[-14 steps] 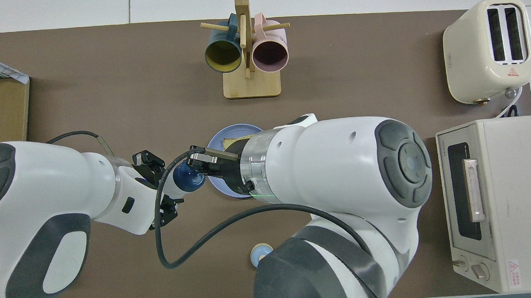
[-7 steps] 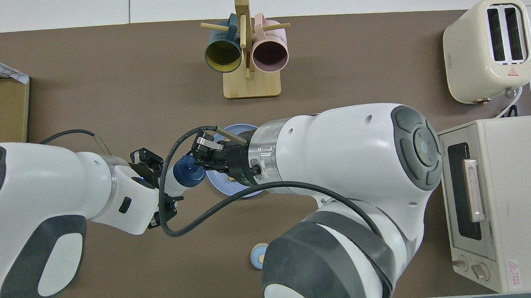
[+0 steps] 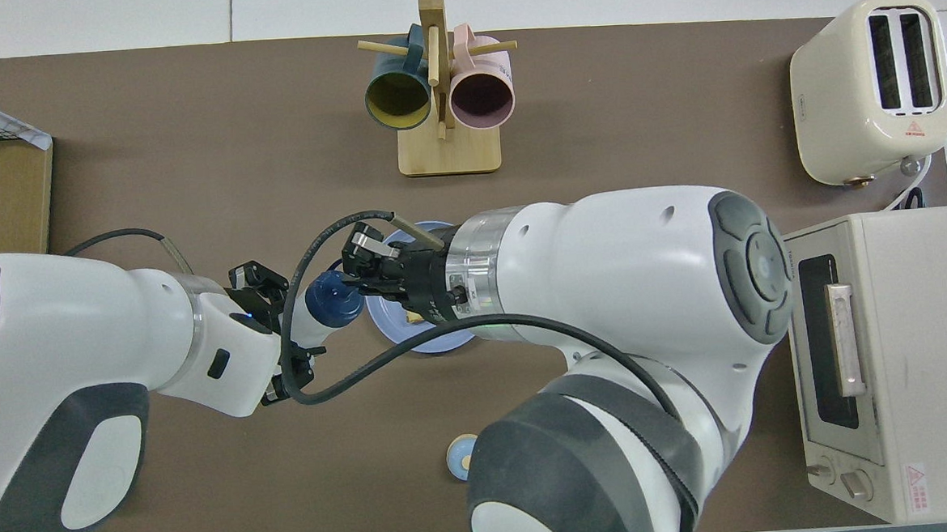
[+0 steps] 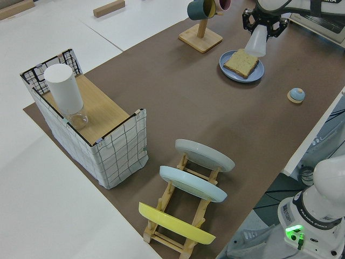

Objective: Put bread on plate and add seasoning

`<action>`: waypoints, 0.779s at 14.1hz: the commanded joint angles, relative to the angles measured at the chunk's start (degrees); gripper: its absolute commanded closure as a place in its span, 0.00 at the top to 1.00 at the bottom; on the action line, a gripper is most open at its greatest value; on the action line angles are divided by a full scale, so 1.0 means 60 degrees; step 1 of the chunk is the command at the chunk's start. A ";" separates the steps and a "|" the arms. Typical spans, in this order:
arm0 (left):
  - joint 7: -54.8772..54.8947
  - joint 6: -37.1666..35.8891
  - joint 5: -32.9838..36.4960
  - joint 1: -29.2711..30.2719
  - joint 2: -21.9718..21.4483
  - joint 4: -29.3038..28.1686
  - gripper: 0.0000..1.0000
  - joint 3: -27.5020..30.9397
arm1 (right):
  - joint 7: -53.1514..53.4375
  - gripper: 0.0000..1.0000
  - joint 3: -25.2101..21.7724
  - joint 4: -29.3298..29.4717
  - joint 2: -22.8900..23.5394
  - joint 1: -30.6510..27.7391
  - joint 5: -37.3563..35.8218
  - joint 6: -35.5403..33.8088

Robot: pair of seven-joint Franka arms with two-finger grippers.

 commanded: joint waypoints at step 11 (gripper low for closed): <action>0.0203 -0.0309 0.0141 -0.0026 -0.0257 -0.0445 0.00 -0.0059 | 0.0277 0.53 -0.0018 -0.0503 -0.0089 0.0209 0.0456 0.2653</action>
